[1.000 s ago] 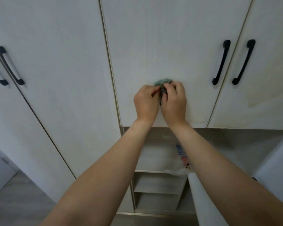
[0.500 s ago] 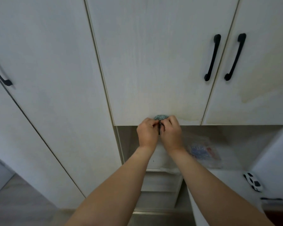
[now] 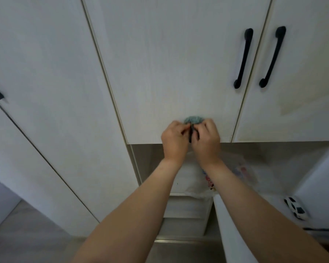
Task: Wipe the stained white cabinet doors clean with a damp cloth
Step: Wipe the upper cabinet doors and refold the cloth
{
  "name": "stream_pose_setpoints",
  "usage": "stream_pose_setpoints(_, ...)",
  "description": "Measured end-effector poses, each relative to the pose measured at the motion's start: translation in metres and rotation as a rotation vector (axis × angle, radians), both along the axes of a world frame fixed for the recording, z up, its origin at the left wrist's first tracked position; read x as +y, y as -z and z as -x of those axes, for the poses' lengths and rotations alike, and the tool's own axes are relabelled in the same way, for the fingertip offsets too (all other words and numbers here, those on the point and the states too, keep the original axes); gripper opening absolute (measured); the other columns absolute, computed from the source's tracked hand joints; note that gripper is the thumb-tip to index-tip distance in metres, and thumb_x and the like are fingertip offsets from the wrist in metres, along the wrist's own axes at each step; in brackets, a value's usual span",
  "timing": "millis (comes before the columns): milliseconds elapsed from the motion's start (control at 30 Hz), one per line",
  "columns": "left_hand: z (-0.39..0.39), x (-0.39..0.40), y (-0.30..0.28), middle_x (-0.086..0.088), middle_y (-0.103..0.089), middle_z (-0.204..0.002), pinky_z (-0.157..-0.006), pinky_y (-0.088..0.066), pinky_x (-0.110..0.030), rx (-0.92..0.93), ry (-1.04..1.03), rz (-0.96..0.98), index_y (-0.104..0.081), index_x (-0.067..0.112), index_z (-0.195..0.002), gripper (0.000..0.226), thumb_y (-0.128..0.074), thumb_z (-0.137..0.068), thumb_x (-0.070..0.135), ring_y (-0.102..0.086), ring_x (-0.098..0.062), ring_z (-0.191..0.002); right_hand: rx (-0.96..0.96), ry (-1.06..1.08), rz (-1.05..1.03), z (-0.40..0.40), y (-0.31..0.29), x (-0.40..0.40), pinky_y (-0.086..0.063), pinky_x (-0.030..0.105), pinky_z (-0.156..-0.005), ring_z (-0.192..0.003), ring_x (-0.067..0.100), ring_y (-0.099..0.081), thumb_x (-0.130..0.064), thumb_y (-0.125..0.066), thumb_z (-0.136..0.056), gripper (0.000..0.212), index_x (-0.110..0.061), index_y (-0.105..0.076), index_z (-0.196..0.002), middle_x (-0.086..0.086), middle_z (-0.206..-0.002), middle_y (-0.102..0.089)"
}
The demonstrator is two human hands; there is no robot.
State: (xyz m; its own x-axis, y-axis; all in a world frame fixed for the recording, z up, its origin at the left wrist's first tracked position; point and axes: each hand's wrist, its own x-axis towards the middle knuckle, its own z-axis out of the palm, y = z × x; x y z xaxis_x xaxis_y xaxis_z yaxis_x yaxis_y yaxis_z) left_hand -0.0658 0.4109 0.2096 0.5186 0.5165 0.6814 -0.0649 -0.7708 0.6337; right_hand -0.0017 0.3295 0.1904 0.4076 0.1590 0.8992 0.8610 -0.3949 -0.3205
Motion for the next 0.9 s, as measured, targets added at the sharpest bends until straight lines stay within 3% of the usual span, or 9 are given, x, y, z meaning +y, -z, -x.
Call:
stream_pose_setpoints(100,0.006,-0.005,0.043,-0.004,-0.073,-0.084,-0.073,-0.055,-0.035,0.156,0.008,0.096,-0.08,0.011,-0.088,0.013,-0.071,-0.081,0.005,-0.068,-0.018,-0.077,0.124,-0.041,0.121,0.006,0.046,-0.01,-0.051,0.046,-0.062,-0.075,0.029,-0.055,-0.007,-0.052,-0.091,0.018,0.001,-0.064,-0.081,0.014,-0.085,-0.056)
stream_pose_setpoints(167,0.008,-0.01,0.043,-0.005,-0.074,-0.084,-0.073,-0.054,-0.035,0.177,-0.011,0.123,-0.08,0.011,-0.089,0.014,-0.07,-0.083,0.004,-0.067,-0.019,-0.078,0.171,-0.064,0.143,0.007,0.042,-0.013,-0.051,0.045,-0.061,-0.074,0.028,-0.055,-0.002,-0.056,-0.088,0.012,0.001,-0.065,-0.08,0.013,-0.084,-0.056)
stream_pose_setpoints(233,0.007,-0.017,0.025,-0.004,-0.073,-0.081,-0.071,-0.052,-0.027,0.091,-0.031,0.094,-0.08,0.011,-0.09,0.013,-0.071,-0.083,0.005,-0.065,-0.012,-0.074,0.15,-0.065,0.117,0.005,0.018,-0.016,-0.051,0.045,-0.063,-0.076,0.028,-0.057,0.002,-0.063,-0.086,0.004,0.001,-0.067,-0.084,0.013,-0.087,-0.058)
stream_pose_setpoints(333,-0.009,-0.026,-0.033,-0.002,-0.074,-0.08,-0.068,-0.041,-0.006,-0.098,-0.036,0.019,-0.08,0.012,-0.092,0.012,-0.072,-0.084,0.009,-0.056,0.0,-0.071,0.022,-0.016,-0.016,-0.005,-0.043,-0.021,-0.052,0.037,-0.072,-0.084,0.028,-0.059,0.0,-0.06,-0.09,0.01,0.003,-0.068,-0.096,0.016,-0.096,-0.06)
stream_pose_setpoints(467,-0.032,-0.03,-0.091,0.001,-0.072,-0.077,-0.065,-0.048,-0.016,-0.227,0.031,-0.018,-0.08,0.014,-0.092,0.012,-0.071,-0.086,0.009,-0.063,-0.008,-0.07,-0.103,0.08,-0.144,-0.024,-0.098,-0.024,-0.047,0.03,-0.075,-0.087,0.028,-0.058,0.001,-0.057,-0.09,0.011,0.002,-0.068,-0.095,0.018,-0.097,-0.06)
stream_pose_setpoints(567,-0.03,-0.038,-0.06,0.0,-0.07,-0.077,-0.064,-0.05,-0.019,-0.176,0.036,-0.015,-0.08,0.011,-0.09,0.01,-0.072,-0.086,0.008,-0.063,-0.009,-0.068,-0.084,0.075,-0.138,-0.027,-0.064,-0.029,-0.048,0.035,-0.074,-0.085,0.03,-0.057,0.006,-0.058,-0.087,0.008,0.003,-0.065,-0.086,0.018,-0.093,-0.059)
stream_pose_setpoints(733,-0.023,-0.045,0.033,-0.004,-0.072,-0.079,-0.068,-0.054,-0.035,0.137,0.002,0.06,-0.08,0.012,-0.086,0.011,-0.07,-0.081,0.013,-0.066,-0.019,-0.071,0.115,0.048,0.02,-0.016,0.036,-0.042,-0.049,0.045,-0.071,-0.082,0.032,-0.056,0.002,-0.055,-0.084,0.009,0.002,-0.063,-0.08,0.016,-0.09,-0.059)
stream_pose_setpoints(800,-0.02,-0.049,0.04,-0.006,-0.073,-0.08,-0.067,-0.052,-0.03,0.209,0.009,0.048,-0.081,0.012,-0.086,0.014,-0.068,-0.08,0.014,-0.067,-0.022,-0.072,0.167,0.025,0.064,-0.014,0.047,-0.047,-0.05,0.045,-0.07,-0.081,0.031,-0.056,-0.002,-0.052,-0.085,0.013,0.001,-0.064,-0.081,0.015,-0.089,-0.059)
stream_pose_setpoints(900,-0.02,-0.052,0.016,-0.006,-0.072,-0.078,-0.064,-0.035,-0.012,0.162,0.015,-0.019,-0.08,0.01,-0.086,0.011,-0.07,-0.081,0.01,-0.066,-0.021,-0.069,0.155,0.028,0.015,-0.015,0.022,-0.049,-0.051,0.043,-0.071,-0.082,0.03,-0.058,-0.006,-0.052,-0.089,0.016,0.001,-0.065,-0.085,0.015,-0.091,-0.059)
